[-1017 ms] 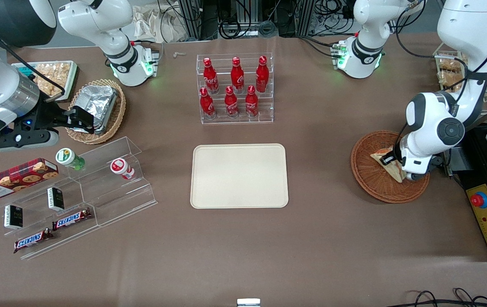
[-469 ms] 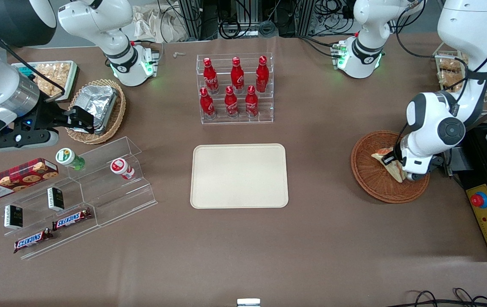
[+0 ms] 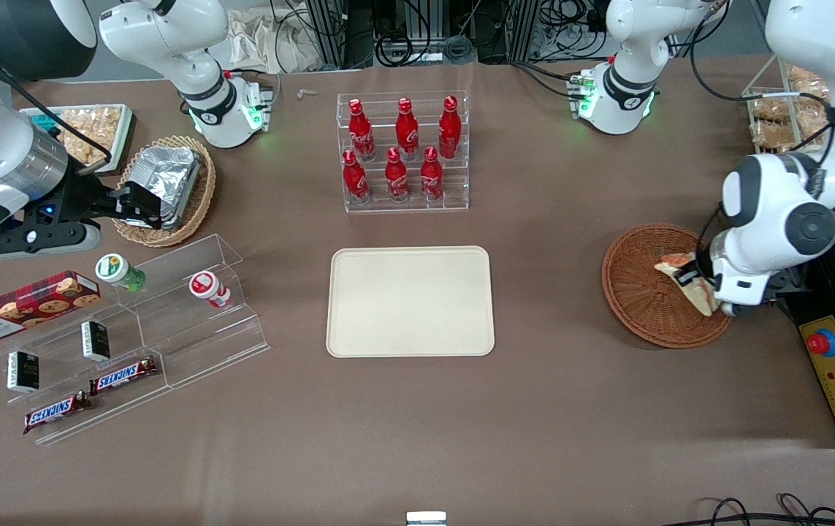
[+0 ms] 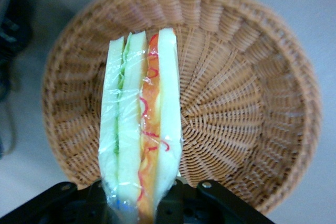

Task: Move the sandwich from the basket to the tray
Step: 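Lift the sandwich out of the basket with the left gripper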

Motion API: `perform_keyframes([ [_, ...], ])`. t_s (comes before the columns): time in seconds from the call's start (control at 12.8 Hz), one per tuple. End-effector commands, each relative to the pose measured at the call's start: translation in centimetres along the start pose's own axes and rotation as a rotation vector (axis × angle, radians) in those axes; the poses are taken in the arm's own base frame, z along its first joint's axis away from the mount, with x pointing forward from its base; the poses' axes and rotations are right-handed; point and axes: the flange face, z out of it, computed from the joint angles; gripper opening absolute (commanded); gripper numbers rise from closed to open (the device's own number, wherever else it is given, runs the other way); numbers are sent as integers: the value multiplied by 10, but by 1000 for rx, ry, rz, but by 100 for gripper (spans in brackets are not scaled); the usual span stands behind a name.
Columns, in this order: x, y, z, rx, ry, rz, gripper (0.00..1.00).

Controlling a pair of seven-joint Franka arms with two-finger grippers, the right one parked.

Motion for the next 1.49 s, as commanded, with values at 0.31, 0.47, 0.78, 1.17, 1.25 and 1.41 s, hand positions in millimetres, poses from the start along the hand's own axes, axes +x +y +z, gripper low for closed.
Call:
perform_keyframes([
  [0.31,25,3,-92,0,-2,-37,14],
  [0.47,28,3,-113,0,0,-44,14],
  [0.78,29,11,-154,-36,62,-15,13],
  [1.17,10,51,-202,-89,92,33,12],
  [1.25,10,54,-202,-94,91,38,11],
  [1.41,1,71,-204,-99,94,73,8],
])
